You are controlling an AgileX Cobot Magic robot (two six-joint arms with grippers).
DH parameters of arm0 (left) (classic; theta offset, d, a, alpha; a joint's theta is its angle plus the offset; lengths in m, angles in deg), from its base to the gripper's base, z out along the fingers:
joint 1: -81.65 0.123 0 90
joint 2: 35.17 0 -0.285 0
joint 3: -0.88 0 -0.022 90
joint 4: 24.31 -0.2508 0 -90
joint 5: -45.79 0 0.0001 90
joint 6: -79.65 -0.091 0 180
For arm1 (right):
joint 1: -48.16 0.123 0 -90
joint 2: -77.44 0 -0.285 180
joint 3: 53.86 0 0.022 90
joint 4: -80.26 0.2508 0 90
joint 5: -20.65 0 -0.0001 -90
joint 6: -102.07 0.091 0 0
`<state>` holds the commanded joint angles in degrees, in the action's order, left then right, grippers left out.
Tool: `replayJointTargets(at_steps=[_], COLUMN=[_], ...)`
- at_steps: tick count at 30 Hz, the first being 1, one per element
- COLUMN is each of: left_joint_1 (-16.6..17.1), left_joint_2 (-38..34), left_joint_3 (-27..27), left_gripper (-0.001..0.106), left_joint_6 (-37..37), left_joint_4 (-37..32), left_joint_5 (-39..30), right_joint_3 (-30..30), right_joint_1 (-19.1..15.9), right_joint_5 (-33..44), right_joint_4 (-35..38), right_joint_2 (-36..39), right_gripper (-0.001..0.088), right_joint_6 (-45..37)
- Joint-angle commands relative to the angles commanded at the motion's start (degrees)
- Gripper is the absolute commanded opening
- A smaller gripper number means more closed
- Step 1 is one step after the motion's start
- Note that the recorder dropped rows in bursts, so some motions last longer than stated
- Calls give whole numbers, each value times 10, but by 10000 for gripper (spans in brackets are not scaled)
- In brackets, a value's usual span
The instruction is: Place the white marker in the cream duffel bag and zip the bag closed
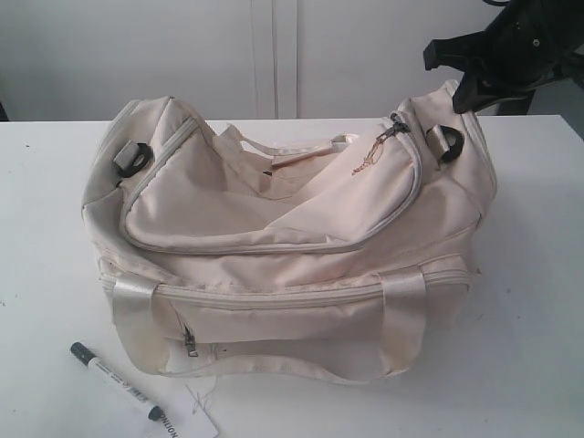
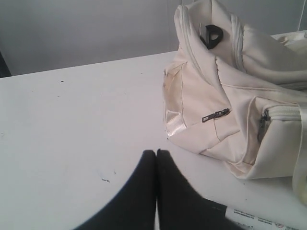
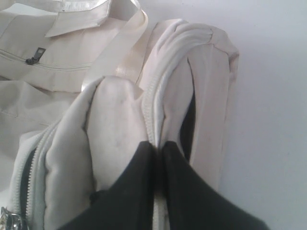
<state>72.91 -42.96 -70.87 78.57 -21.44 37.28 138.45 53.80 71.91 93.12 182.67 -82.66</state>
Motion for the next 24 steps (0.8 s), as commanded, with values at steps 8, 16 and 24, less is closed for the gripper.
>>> replayJointTargets(at_steps=[8,16,24], left_joint_1=[0,0,0], left_joint_2=[-4,-127,-234], left_joint_3=[88,178,250], left_gripper=[0,0,0], left_joint_6=[0,0,-3], left_joint_4=[0,0,0], left_joint_5=[-105,-158,-183], right_joint_3=[0,0,0], right_joint_1=[0,0,0], right_joint_5=[0,0,-2], right_joint_4=[0,0,0], right_joint_2=[0,0,0], right_gripper=[0,0,0], right_joint_6=[0,0,0])
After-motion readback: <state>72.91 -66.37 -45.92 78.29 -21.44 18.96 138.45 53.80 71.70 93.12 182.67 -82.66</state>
